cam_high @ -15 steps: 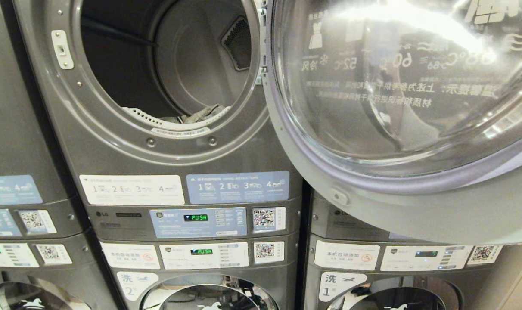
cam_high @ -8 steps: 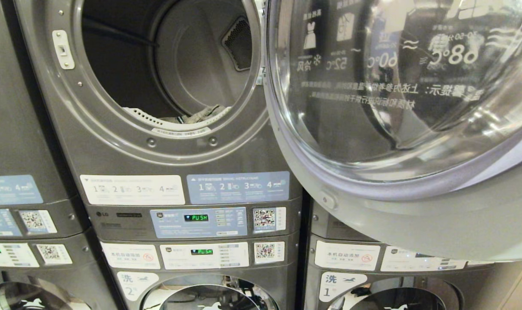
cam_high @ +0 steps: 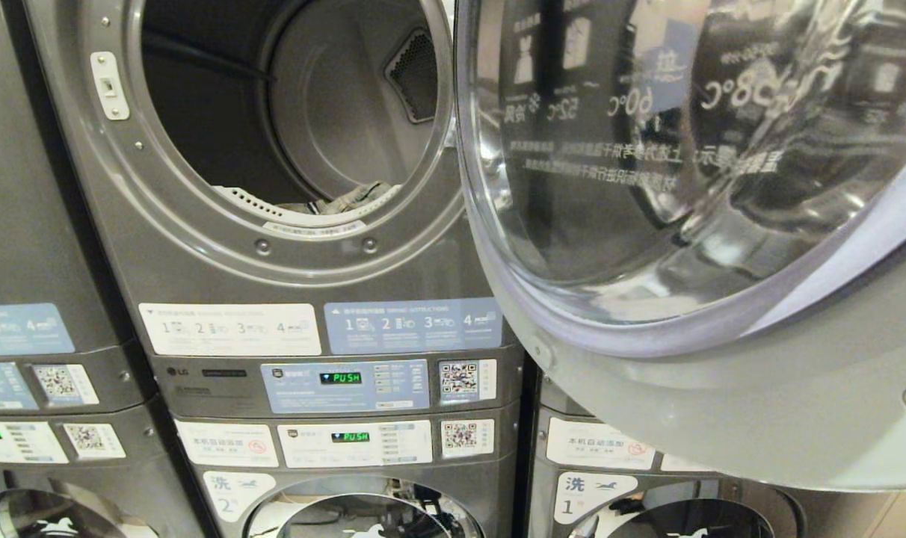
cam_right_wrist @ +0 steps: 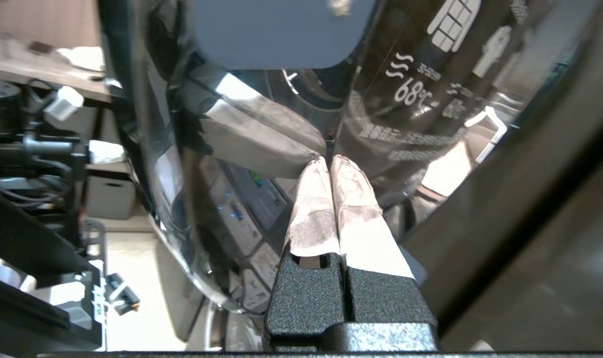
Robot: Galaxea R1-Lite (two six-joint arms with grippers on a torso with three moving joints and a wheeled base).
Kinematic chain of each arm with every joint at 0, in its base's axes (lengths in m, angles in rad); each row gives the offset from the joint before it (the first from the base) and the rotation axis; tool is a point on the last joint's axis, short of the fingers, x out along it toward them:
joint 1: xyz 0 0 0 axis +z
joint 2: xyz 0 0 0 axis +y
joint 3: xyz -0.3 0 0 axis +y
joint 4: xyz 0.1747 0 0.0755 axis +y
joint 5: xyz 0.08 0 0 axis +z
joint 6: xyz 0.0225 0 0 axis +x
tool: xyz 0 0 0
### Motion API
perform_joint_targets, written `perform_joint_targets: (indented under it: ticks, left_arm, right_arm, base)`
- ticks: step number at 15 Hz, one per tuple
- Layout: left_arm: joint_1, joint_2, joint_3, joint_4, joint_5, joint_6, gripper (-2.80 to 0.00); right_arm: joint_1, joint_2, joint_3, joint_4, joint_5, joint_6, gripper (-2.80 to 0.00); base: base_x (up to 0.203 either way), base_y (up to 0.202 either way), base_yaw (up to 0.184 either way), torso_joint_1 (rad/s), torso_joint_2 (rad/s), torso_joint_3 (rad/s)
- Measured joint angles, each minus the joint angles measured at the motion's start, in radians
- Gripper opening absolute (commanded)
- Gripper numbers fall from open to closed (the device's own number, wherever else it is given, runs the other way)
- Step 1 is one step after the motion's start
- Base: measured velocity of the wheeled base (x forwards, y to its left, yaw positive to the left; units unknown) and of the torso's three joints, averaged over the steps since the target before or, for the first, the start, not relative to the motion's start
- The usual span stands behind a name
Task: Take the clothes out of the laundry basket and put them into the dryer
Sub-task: Close the dryer
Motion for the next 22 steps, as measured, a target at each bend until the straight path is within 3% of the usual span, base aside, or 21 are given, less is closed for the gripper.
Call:
perform_joint_targets:
  ticks: [5, 12, 22]
  left_arm:
    - [0.000, 0.000, 0.000, 0.000, 0.000, 0.000, -2.80]
    - [0.000, 0.000, 0.000, 0.000, 0.000, 0.000, -2.80]
    - [0.000, 0.000, 0.000, 0.000, 0.000, 0.000, -2.80]
  right_arm:
    - [0.166, 0.096, -0.057, 0.000, -0.019, -0.002, -2.80]
    - [0.422, 0.229, -0.113, -0.022, -0.176, -0.008, -2.80]
    - [0.529, 0.357, -0.190, -0.052, -0.219, -0.028, -2.80]
  base:
    - [0.000, 0.000, 0.000, 0.000, 0.00, 0.000]
    - [0.000, 0.000, 0.000, 0.001, 0.00, 0.013]
    - [0.000, 0.000, 0.000, 0.001, 0.00, 0.077]
